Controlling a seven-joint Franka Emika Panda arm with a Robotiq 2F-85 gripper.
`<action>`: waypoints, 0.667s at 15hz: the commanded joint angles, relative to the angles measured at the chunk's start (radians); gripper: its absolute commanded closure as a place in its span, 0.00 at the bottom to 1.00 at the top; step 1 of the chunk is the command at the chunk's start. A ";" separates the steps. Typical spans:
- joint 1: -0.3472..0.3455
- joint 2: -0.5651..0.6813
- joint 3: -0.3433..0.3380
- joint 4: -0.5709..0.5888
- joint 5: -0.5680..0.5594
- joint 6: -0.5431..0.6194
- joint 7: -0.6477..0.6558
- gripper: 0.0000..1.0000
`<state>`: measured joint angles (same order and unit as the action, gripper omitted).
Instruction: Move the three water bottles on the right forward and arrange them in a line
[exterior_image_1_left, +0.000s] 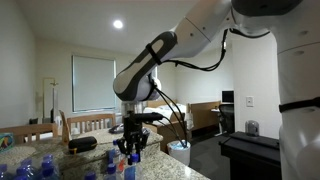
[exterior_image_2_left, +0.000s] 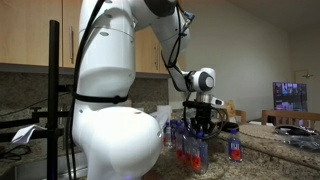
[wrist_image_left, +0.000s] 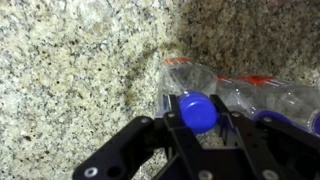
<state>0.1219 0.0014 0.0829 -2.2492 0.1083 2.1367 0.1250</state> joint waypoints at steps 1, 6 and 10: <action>0.000 0.005 0.017 0.011 -0.040 -0.007 0.040 0.87; 0.001 0.018 0.024 0.017 -0.067 0.002 0.081 0.87; 0.005 0.032 0.030 0.029 -0.095 0.008 0.124 0.87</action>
<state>0.1230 0.0138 0.1039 -2.2393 0.0491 2.1386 0.1938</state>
